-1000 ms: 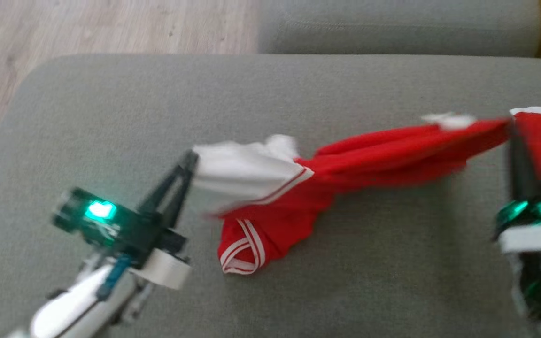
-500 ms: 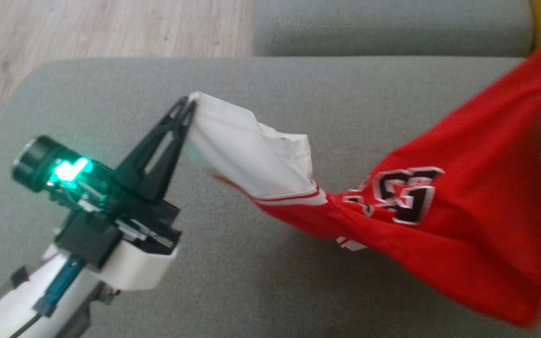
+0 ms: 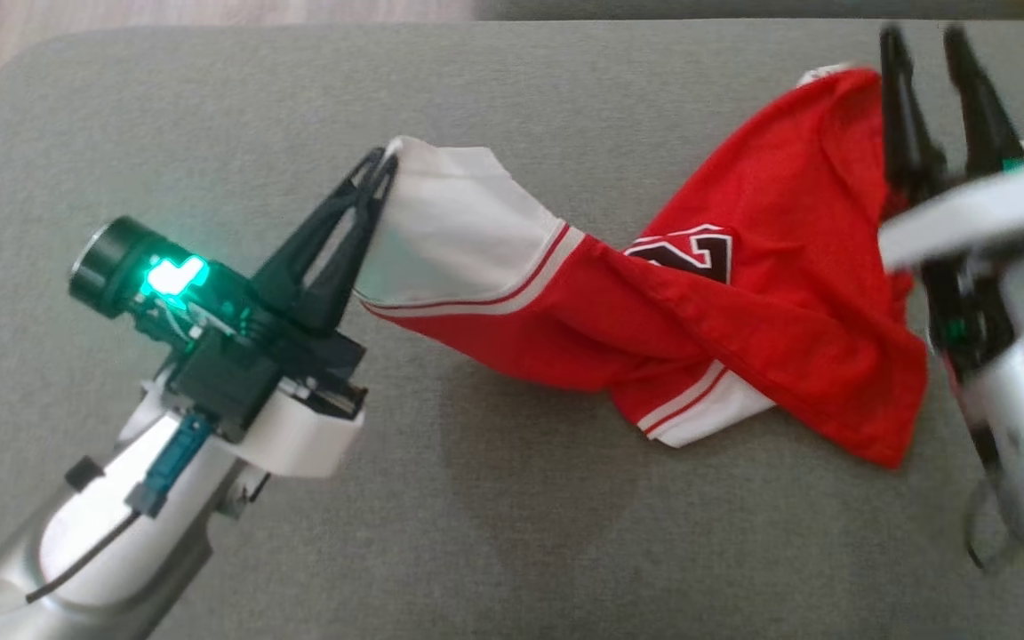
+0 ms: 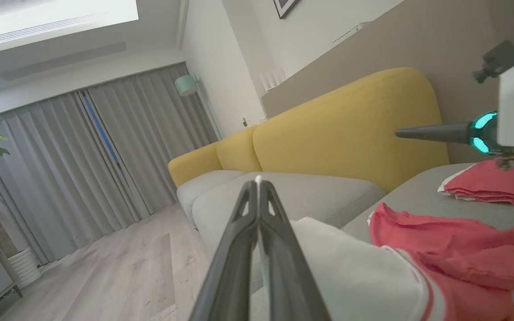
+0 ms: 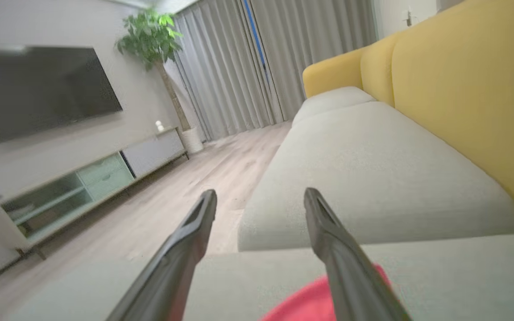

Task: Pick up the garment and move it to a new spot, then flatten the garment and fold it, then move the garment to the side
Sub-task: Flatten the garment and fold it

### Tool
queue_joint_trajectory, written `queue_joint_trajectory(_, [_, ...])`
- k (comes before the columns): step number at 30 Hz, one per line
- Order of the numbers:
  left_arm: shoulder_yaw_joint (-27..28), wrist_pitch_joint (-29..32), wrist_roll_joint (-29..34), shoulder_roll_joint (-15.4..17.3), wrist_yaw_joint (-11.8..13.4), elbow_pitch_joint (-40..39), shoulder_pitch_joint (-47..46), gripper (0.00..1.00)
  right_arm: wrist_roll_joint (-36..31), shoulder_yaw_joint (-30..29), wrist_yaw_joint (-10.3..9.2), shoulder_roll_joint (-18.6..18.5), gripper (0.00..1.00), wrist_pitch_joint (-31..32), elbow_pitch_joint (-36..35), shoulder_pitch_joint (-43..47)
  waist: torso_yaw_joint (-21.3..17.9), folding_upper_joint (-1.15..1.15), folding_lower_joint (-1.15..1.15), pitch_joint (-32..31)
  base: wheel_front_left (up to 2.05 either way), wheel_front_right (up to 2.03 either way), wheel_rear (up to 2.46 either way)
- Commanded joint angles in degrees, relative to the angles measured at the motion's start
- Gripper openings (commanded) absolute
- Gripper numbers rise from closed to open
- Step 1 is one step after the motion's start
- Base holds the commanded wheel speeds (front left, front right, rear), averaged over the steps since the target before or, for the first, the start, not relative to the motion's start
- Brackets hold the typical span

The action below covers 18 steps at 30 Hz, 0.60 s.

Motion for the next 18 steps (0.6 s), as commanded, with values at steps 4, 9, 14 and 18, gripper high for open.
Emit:
queue_joint_trajectory(4, [5.9,-0.2,1.1,1.8,-0.1,0.0,-0.3,0.0,-3.8,2.7,-0.04,-6.3,1.0,-2.0,-8.1,10.5,-2.2,0.0,-0.02,-0.6,0.0,0.0,0.0])
queue_joint_trajectory(9, [8.8,-0.2,2.0,2.4,-0.5,0.5,1.9,0.0,-7.8,0.5,-0.04,-8.3,1.0,-0.5,-17.0,25.1,-3.8,0.0,-0.02,-1.3,0.0,0.0,0.0])
queue_joint_trajectory(14, [10.8,-0.2,2.8,2.5,-0.9,0.3,3.8,0.0,-8.1,-4.6,-0.04,-4.3,1.0,6.4,-25.3,39.1,-4.6,0.0,-0.02,-1.2,0.0,0.0,0.0])
queue_joint_trajectory(18, [11.5,-0.2,3.3,2.2,-1.3,0.2,4.4,0.0,-8.3,-7.3,-0.04,-1.4,1.0,10.1,-28.4,44.0,-4.8,0.0,-0.02,-0.8,0.0,0.0,0.0])
